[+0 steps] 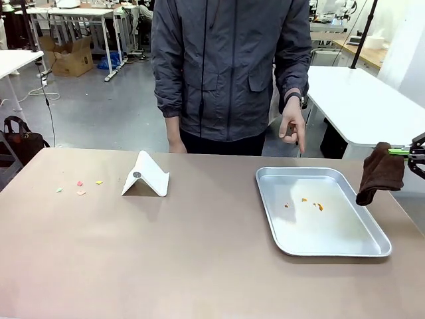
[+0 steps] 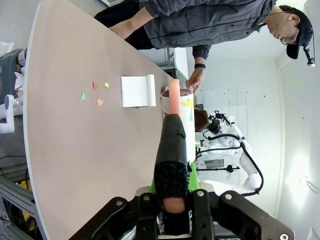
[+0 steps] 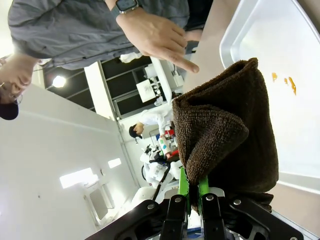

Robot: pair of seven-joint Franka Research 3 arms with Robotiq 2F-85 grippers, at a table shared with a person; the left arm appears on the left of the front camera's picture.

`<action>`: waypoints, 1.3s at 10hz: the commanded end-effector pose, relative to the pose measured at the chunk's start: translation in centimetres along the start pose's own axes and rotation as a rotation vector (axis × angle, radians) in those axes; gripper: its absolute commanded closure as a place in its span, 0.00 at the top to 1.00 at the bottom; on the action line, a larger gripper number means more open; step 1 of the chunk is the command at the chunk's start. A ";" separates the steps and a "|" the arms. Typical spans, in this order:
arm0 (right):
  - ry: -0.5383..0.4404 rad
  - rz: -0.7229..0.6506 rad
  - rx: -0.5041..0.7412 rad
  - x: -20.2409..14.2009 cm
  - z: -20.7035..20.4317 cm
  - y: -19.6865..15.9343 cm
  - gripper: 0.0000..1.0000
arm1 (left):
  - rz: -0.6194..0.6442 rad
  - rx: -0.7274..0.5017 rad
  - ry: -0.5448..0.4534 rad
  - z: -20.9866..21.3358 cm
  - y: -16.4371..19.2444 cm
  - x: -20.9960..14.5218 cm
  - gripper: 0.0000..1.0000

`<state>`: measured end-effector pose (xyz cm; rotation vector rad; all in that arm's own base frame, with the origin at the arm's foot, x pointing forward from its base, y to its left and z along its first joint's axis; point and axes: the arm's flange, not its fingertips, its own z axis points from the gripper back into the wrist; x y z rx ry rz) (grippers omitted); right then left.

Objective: Clean the surface of the table.
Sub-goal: If a person points to the right, clean the right side of the table with your right hand, and if they point to the left, clean the left side with your left hand.

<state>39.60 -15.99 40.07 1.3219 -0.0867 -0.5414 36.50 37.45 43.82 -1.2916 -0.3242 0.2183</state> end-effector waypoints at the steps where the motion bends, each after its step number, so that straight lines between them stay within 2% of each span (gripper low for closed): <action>1: 0.010 -0.017 0.012 -0.2 0.3 0.3 0.08 | -0.009 -0.022 -0.003 0.1 -0.4 -0.1 0.22; 7: 0.000 0.000 0.000 0.0 0.0 0.0 0.08 | -0.009 -0.022 -0.003 0.1 -0.4 -0.1 0.22; 10: 0.061 0.155 -0.344 0.7 -3.9 3.1 0.08 | -0.009 -0.022 -0.003 0.1 -0.4 -0.1 0.22; 12: 0.084 0.224 -0.531 1.5 -8.2 3.3 0.08 | -0.009 -0.022 -0.003 0.1 -0.4 -0.1 0.22; 13: 0.027 0.242 -0.619 2.2 -10.5 3.0 0.08 | -0.009 -0.022 -0.003 0.1 -0.4 -0.1 0.22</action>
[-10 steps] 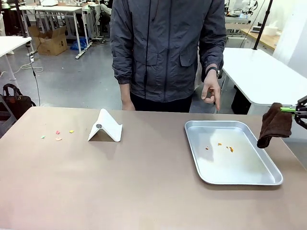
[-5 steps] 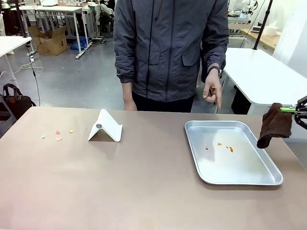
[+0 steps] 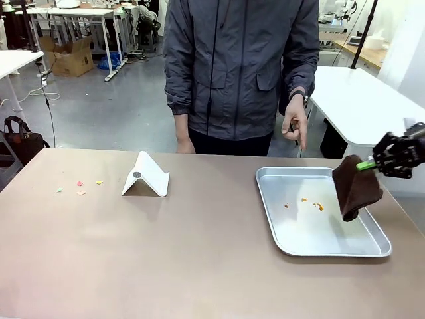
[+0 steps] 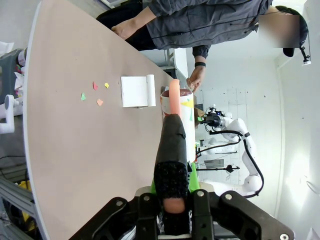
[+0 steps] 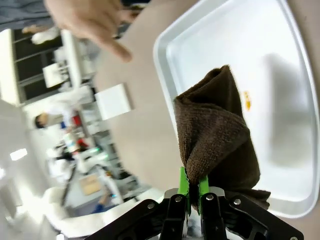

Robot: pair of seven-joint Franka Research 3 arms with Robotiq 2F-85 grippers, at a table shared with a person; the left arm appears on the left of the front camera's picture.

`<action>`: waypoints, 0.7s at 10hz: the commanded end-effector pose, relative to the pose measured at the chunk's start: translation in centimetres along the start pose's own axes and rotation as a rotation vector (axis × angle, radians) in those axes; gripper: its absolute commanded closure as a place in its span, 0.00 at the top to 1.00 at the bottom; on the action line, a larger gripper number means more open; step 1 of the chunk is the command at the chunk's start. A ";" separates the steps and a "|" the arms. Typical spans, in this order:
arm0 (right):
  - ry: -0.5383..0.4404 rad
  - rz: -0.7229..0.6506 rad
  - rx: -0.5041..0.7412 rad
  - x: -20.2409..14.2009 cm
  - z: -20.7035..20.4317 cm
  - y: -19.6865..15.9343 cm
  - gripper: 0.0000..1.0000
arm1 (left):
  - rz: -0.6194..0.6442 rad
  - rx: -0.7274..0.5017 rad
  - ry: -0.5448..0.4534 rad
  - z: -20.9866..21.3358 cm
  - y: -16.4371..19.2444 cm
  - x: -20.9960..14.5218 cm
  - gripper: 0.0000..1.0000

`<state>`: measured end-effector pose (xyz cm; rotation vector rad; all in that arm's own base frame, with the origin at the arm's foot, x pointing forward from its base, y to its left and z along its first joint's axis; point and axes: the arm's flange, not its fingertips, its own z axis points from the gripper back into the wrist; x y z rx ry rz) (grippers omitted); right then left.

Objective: Clean the surface of the table.
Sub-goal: If a person points to the right, clean the right side of the table with your right hand, and if they point to the left, clean the left side with your left hand.

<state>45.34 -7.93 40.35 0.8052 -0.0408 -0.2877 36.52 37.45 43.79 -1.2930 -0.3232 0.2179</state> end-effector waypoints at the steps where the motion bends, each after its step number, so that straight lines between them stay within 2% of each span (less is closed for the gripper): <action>1: -0.052 0.008 -0.162 1.4 -2.8 0.8 0.08 | -0.009 -0.021 -0.004 0.1 -0.5 -0.2 0.22; 3: -0.077 -0.006 -0.274 2.7 -5.6 1.1 0.08 | -0.009 -0.021 -0.004 0.1 -0.5 -0.2 0.22; 7: -0.005 -0.029 -0.282 4.8 -11.5 0.3 0.08 | -0.009 -0.021 -0.004 0.1 -0.5 -0.2 0.22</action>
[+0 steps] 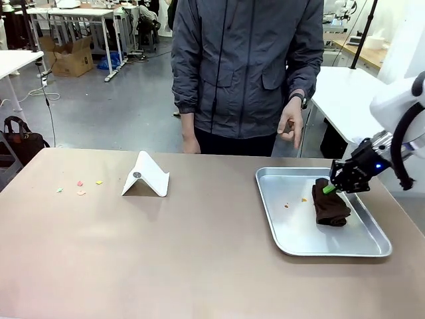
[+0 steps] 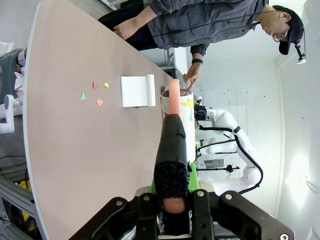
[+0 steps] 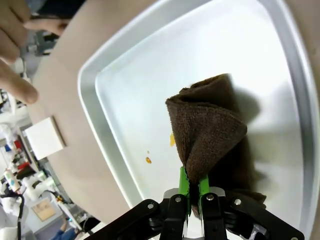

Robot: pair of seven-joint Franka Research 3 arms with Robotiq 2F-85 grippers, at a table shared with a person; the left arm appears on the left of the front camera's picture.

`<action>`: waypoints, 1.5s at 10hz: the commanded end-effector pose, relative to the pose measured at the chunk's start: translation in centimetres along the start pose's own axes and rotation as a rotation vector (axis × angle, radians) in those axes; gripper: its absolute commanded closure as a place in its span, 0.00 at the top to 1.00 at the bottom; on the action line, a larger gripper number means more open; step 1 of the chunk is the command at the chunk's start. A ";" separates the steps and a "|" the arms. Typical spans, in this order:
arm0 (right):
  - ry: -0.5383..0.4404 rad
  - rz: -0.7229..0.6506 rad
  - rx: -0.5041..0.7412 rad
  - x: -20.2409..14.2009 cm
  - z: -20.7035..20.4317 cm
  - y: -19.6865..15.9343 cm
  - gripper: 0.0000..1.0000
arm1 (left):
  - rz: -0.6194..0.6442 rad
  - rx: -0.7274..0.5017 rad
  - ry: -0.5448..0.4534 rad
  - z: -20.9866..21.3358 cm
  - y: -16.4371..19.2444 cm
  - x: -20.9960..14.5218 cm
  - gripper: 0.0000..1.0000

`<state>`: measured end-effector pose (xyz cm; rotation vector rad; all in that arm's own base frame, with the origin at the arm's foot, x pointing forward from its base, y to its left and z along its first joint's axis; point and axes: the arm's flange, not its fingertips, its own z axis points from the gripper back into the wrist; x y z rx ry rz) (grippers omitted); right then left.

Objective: Clean the surface of the table.
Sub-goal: If a person points to the right, clean the right side of the table with your right hand, and if they point to the left, clean the left side with your left hand.

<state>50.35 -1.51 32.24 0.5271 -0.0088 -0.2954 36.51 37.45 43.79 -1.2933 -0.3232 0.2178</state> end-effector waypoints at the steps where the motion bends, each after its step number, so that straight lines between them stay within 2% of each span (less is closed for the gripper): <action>1: 0.027 -0.031 0.011 1.5 -1.8 1.0 0.08 | -0.009 -0.021 -0.004 0.1 -0.5 -0.2 0.22; 3: 0.040 -0.029 0.032 1.8 -3.4 1.8 0.08 | -0.009 -0.021 -0.004 0.1 -0.5 -0.2 0.22; 6: 0.122 0.025 0.081 1.2 -5.7 3.9 0.08 | -0.009 -0.021 -0.004 0.1 -0.5 -0.2 0.22; 9: 0.252 0.126 0.133 -0.3 -8.0 6.3 0.08 | -0.009 -0.021 -0.004 0.1 -0.5 -0.2 0.22; 11: 0.318 0.255 0.114 -1.8 -8.8 6.9 0.08 | -0.009 -0.021 -0.004 0.1 -0.5 -0.2 0.22; 13: 0.324 0.340 0.025 -2.4 -8.6 6.5 0.08 | -0.009 -0.021 -0.004 0.1 -0.5 -0.2 0.22; 15: 0.262 0.330 -0.025 -2.0 -7.6 5.3 0.08 | -0.009 -0.021 -0.004 0.1 -0.5 -0.2 0.22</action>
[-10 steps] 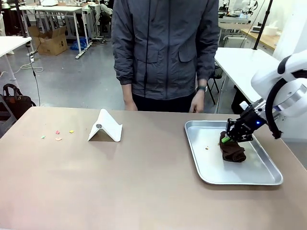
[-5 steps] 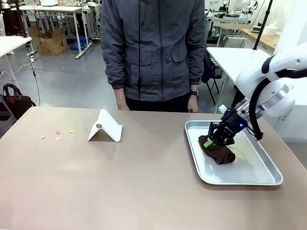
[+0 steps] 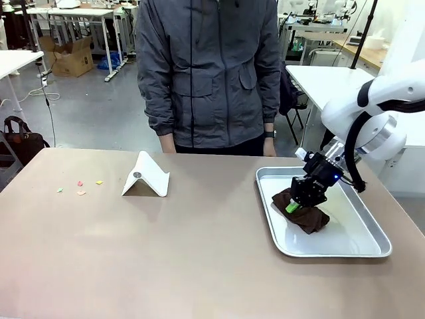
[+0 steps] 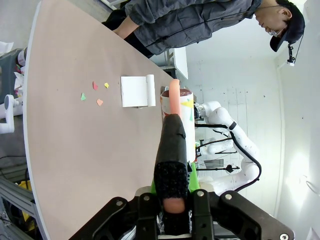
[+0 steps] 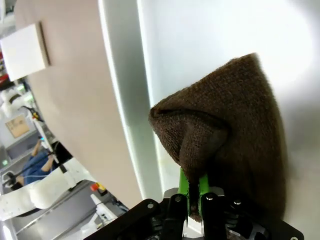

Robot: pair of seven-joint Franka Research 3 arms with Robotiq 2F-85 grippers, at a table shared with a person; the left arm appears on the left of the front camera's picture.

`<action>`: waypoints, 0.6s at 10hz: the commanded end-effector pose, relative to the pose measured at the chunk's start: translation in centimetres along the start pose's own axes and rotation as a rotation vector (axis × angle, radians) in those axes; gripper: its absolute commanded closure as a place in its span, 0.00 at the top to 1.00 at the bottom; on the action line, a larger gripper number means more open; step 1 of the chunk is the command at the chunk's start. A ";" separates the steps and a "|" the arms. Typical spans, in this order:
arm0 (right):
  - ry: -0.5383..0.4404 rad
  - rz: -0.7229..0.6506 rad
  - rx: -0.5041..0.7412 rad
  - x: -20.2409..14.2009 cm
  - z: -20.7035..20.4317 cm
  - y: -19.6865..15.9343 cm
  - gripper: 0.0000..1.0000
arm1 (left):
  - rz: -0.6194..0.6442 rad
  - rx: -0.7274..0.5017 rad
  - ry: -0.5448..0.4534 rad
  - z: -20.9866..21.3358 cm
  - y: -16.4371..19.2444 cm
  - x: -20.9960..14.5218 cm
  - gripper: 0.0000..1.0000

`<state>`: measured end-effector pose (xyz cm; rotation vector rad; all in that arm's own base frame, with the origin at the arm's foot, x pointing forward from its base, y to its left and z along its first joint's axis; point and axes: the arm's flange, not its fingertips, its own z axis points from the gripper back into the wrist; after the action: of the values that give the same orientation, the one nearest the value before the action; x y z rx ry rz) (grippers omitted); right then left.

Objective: Clean the surface of the table.
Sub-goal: If a person points to the right, clean the right side of the table with your right hand, and if they point to the left, clean the left side with your left hand.

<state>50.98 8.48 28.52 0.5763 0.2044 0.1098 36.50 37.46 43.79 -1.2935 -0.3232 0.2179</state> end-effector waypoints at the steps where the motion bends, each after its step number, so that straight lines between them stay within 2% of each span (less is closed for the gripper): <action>1: -0.113 -0.056 -0.045 -0.5 1.7 -2.0 0.08 | -0.009 -0.021 -0.004 0.1 -0.5 -0.1 0.22; 4: -0.266 -0.235 0.050 -0.2 4.8 -4.7 0.08 | -0.009 -0.021 -0.004 0.1 -0.5 -0.1 0.22; 6: -0.299 -0.427 0.201 0.2 6.4 -6.2 0.08 | -0.009 -0.021 -0.004 0.1 -0.5 -0.1 0.22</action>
<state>52.82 -0.39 30.00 0.6527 0.0530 -0.3016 36.49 37.47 43.82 -1.2935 -0.3235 0.2177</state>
